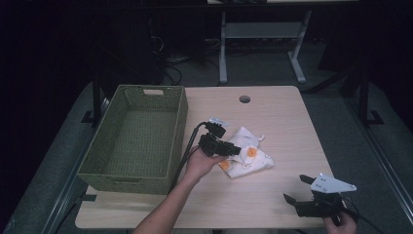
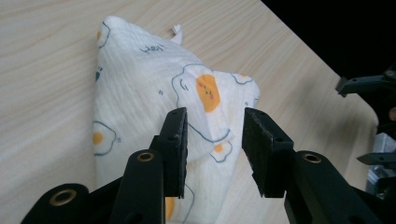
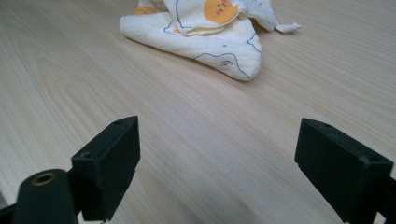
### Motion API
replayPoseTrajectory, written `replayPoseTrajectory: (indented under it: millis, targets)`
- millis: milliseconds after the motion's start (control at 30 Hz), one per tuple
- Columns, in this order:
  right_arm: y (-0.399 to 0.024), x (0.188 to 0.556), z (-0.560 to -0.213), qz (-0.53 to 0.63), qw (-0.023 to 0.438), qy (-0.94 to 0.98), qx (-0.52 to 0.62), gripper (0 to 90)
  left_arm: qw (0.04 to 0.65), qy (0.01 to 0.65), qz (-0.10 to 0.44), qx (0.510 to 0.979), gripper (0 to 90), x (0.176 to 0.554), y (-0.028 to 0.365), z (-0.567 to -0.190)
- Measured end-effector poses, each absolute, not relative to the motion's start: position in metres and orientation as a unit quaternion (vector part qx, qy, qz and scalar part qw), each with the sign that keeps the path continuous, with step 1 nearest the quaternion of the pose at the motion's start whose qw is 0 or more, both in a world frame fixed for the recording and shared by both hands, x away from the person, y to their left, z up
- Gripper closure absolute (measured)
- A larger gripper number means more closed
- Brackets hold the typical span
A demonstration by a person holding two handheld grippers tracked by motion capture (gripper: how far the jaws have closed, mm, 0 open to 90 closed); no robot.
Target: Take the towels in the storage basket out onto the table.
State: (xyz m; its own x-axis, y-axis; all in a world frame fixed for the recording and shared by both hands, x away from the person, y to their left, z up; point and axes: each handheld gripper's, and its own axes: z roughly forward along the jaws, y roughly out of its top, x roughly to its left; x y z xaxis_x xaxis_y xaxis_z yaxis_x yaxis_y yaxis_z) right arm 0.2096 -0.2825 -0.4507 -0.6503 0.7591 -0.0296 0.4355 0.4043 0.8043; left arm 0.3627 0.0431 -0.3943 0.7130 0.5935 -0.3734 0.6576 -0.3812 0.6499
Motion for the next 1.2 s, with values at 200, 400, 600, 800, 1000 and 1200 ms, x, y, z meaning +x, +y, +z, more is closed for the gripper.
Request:
replayPoseTrajectory:
  millis: [200, 400, 600, 800, 1000, 1200]
  targets:
    - [-0.282, 0.210, -0.451, 0.402, 0.201, 0.816, 0.364, 13.8, 0.428, 0.365, -0.048, 0.825, 58.2, 0.351, 0.052, -0.395]
    - [-0.280, 0.210, -0.452, 0.399, 0.199, 0.817, 0.366, 13.9, 0.444, 0.347, -0.051, 0.825, 54.9, 0.336, 0.057, -0.399]
    - [-0.279, 0.210, -0.452, 0.397, 0.200, 0.819, 0.363, 13.8, 0.452, 0.336, -0.055, 0.824, 52.5, 0.322, 0.063, -0.402]
    - [-0.278, 0.209, -0.452, 0.397, 0.202, 0.818, 0.363, 13.9, 0.455, 0.325, -0.055, 0.827, 50.4, 0.305, 0.073, -0.405]
    - [-0.276, 0.209, -0.453, 0.395, 0.201, 0.820, 0.363, 13.9, 0.465, 0.322, -0.050, 0.823, 47.5, 0.290, 0.086, -0.408]
    - [-0.275, 0.209, -0.453, 0.393, 0.200, 0.820, 0.365, 13.9, 0.473, 0.322, -0.047, 0.818, 42.9, 0.277, 0.096, -0.415]
